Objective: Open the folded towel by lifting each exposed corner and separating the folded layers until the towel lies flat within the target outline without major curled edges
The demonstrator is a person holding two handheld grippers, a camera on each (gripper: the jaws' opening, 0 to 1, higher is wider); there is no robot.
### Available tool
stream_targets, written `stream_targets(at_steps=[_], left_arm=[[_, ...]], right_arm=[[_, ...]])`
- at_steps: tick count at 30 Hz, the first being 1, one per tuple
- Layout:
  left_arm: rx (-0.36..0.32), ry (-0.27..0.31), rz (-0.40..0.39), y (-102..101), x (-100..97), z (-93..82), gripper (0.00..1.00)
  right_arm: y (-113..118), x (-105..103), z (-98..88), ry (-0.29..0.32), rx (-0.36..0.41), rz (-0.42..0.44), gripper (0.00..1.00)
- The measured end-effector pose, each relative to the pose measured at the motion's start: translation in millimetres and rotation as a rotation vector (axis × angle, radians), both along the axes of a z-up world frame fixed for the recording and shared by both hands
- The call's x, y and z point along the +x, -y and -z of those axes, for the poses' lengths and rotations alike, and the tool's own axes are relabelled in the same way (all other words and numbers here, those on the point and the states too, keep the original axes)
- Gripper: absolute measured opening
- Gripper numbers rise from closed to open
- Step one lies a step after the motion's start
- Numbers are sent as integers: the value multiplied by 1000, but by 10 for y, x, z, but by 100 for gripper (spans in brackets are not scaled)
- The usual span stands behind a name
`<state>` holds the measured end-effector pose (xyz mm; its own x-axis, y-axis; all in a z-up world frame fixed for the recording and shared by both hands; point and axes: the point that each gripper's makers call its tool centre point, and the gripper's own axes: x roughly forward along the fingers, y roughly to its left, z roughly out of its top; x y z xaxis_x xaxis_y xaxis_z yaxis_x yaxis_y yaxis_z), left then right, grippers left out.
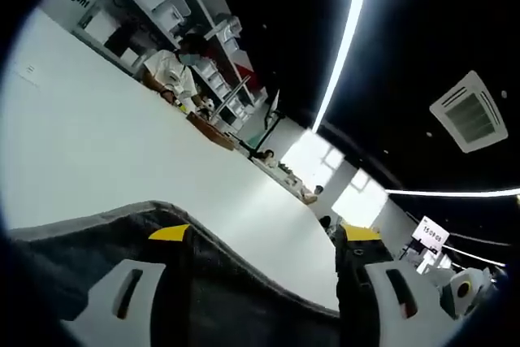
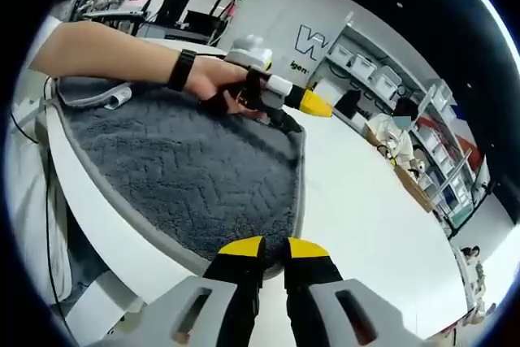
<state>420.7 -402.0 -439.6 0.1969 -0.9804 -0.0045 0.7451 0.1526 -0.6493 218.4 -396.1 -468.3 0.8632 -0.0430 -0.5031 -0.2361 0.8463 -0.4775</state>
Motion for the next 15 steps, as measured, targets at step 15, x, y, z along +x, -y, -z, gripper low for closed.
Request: stream_targets(at_steps=[15], left_arm=[[-11,39,17,0,-40,-95,68]], right_arm=[[31,36,-157,79,14,27,4]])
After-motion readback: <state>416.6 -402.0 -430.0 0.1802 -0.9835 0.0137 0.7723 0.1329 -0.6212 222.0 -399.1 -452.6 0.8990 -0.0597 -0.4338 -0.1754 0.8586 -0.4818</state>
